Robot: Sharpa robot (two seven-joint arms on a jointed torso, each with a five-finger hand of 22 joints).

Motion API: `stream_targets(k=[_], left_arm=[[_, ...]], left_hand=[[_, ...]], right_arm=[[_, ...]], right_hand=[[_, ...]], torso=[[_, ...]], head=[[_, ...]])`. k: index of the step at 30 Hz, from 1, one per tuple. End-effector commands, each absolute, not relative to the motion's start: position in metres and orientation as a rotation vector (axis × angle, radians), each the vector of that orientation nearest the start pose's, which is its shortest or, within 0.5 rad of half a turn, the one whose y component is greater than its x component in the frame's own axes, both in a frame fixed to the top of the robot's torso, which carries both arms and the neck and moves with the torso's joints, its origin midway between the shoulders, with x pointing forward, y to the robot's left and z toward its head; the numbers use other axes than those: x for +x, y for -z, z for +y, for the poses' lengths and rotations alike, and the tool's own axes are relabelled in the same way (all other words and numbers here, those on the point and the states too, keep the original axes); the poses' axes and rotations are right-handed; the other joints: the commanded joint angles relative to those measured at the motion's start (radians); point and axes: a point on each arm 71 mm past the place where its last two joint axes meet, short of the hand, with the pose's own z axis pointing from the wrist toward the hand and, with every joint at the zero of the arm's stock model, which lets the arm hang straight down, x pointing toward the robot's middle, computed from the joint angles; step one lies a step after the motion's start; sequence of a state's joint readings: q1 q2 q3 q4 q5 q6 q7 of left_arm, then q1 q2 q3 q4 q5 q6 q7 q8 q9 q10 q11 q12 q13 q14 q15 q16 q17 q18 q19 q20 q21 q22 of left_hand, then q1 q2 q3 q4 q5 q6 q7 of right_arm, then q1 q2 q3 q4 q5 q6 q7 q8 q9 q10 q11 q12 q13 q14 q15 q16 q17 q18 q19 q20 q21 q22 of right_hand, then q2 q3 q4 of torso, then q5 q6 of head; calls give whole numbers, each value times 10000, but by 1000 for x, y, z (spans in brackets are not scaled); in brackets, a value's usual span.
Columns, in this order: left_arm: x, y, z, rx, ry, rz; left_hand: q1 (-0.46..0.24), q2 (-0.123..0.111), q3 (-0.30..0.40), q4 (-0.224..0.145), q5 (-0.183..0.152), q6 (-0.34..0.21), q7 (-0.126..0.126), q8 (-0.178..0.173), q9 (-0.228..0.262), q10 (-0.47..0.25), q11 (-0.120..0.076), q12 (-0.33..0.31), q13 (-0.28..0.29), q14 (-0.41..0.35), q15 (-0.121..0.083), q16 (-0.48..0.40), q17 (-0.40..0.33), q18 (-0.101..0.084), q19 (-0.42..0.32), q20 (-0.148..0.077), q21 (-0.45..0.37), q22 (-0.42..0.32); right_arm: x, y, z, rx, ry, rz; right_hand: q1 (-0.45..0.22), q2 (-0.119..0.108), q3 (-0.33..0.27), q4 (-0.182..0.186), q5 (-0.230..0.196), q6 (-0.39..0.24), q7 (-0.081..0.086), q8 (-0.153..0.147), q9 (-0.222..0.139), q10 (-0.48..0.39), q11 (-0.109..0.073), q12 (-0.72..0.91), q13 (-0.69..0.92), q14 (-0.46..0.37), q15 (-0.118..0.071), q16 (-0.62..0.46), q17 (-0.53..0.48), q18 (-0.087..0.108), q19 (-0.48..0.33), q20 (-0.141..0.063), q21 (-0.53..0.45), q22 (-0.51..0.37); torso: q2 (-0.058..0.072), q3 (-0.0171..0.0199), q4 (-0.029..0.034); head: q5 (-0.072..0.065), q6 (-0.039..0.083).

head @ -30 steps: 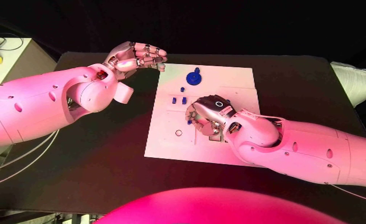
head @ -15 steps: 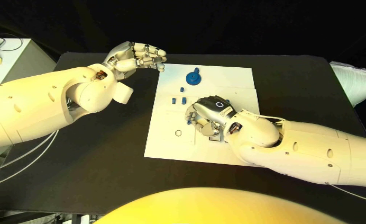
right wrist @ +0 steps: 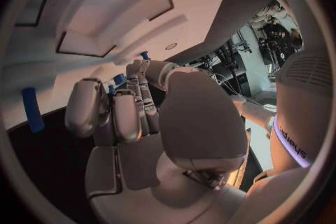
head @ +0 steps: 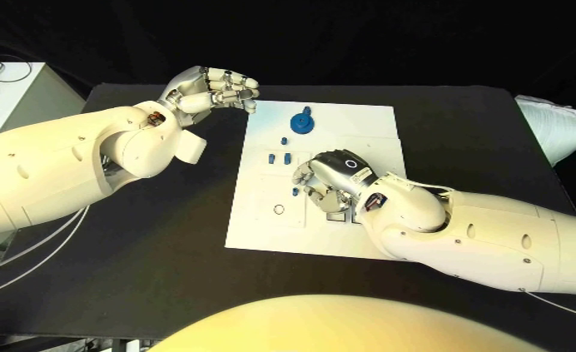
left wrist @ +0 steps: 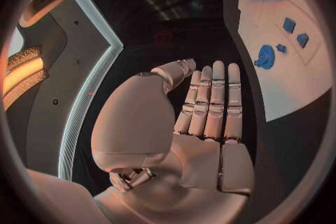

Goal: Assemble the parts on the task board

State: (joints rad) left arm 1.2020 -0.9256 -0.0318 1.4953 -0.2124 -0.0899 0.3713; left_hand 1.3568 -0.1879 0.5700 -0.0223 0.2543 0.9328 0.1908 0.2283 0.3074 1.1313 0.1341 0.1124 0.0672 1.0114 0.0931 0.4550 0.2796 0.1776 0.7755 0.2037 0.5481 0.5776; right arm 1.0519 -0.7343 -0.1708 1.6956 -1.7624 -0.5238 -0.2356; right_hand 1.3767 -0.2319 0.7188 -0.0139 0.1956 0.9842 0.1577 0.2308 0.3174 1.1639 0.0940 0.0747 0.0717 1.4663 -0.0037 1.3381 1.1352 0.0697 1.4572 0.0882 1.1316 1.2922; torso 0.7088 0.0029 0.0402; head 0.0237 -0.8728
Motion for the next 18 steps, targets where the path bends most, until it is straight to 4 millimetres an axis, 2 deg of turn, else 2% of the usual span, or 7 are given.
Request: stream_targets(k=[1,6,9,15,18], left_arm=[[487,173,242,-8603,16021,15661],[488,174,243,-8609,16009,15660],[488,174,243,-8611,16013,15661],[488,175,243,-8614,16031,15667],[488,175,243,-8614,16036,15664]], left_hand=[[61,31,-38,-21,51,-15,65,-45,-8,5,75,-47,-6,46,1,-47,8,-3,36,-11,-26,9],[61,31,-38,-21,51,-15,65,-45,-8,5,75,-47,-6,46,1,-47,8,-3,36,-11,-26,9],[61,31,-38,-21,51,-15,65,-45,-8,5,75,-47,-6,46,1,-47,8,-3,36,-11,-26,9],[62,32,-44,-25,47,-22,69,-57,-15,0,80,-66,-5,52,4,-68,18,-4,37,-12,-28,13],[62,32,-44,-25,47,-22,69,-57,-15,0,80,-66,-5,52,4,-68,18,-4,37,-12,-28,13]], right_arm=[[386,249,-107,-3333,-7971,15438],[387,238,-116,-3008,-8050,15410],[390,229,-124,-2683,-8113,15534],[405,209,-155,-1825,-8081,16140],[415,199,-173,-1615,-7860,16338]], right_hand=[[-7,-114,24,-61,18,-58,-5,-44,-8,-88,1,-27,-17,113,51,-45,-11,197,-45,46,-24,0],[-75,-164,11,-57,9,-86,12,-73,-10,-58,6,16,-19,115,58,-55,-33,195,-36,54,-20,2],[-181,-201,-36,-17,-9,-74,10,-81,-1,-5,-2,68,-16,127,59,-45,-28,187,-16,62,14,23],[-678,-407,-523,249,99,-64,-22,-109,43,69,-35,184,-17,172,52,25,34,167,39,73,81,63],[-869,-509,-869,375,164,-107,-20,-151,57,8,-30,195,-26,190,59,75,90,157,62,77,97,73]], torso=[[-8,-5,-7],[-17,0,-16],[-13,0,-18],[-3,-12,-7],[-1,-22,-16]], head=[[-16,2],[-75,84],[-136,175],[-284,321],[-327,345]])
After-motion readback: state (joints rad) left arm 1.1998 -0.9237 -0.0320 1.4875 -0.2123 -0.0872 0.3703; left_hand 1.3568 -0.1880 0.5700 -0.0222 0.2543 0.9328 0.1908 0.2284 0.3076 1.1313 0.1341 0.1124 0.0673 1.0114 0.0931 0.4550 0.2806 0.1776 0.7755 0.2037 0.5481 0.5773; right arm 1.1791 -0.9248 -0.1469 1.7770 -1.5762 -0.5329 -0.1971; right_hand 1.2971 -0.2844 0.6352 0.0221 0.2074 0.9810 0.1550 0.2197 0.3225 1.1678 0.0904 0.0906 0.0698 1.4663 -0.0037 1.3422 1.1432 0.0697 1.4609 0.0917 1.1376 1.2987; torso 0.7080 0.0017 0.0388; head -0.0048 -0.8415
